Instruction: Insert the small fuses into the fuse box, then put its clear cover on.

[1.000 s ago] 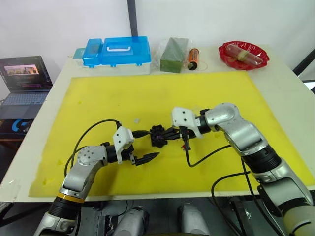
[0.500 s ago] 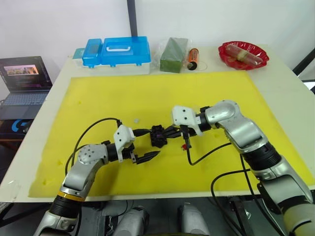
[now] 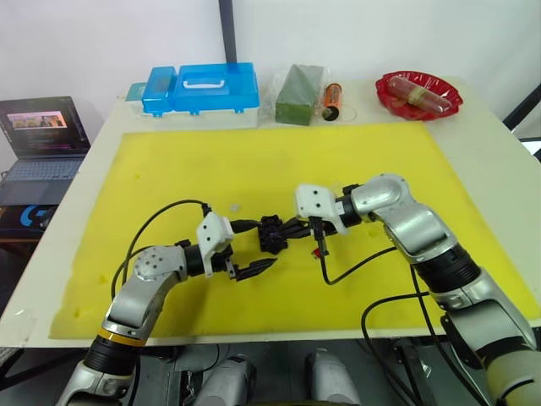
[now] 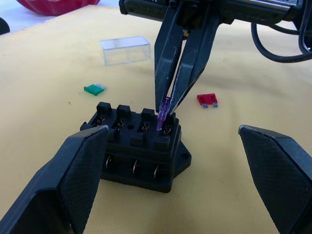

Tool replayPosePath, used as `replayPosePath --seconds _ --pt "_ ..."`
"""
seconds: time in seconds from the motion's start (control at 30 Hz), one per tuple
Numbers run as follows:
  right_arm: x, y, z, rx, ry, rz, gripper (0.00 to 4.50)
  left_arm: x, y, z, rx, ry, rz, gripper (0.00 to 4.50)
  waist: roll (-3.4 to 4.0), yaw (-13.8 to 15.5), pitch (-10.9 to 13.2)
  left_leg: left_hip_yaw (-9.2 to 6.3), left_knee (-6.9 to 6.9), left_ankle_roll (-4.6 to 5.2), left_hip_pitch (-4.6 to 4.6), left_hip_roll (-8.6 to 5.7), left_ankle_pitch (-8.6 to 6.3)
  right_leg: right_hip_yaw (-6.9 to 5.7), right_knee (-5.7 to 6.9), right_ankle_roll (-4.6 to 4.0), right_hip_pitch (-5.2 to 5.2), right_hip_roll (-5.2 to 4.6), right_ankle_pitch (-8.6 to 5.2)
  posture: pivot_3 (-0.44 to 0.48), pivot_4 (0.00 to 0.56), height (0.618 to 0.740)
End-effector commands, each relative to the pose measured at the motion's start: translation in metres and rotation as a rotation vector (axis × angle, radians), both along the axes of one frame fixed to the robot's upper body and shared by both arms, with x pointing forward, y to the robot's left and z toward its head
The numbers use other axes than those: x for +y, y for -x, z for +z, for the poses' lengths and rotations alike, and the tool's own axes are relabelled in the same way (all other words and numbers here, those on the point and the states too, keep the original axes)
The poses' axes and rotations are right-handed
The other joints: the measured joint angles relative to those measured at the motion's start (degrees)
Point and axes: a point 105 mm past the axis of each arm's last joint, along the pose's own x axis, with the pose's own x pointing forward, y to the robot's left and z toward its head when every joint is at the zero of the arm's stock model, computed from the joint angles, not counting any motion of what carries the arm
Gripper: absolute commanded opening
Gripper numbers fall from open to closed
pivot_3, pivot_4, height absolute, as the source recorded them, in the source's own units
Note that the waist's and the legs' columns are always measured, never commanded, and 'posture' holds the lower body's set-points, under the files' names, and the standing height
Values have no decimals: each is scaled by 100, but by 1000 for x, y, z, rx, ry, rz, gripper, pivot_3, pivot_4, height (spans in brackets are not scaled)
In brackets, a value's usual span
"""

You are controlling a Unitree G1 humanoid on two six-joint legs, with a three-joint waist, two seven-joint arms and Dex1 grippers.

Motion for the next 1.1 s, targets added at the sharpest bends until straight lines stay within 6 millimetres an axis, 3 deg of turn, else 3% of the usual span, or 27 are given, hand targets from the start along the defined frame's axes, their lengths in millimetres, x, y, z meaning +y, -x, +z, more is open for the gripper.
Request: replayPosePath --seconds 0.03,1.1 --pt "5 2 8 -31 -23 27 0 -1 3 11 -38 13 -14 4483 0 1 0 0 0 0 0 0 0 0 0 0 0 0 0 0 150 740" --pt "7 7 12 -25 -41 27 0 7 4 -11 -22 1 -12 4483 0 6 0 0 0 0 0 0 0 0 0 0 0 0 0 0 150 740"
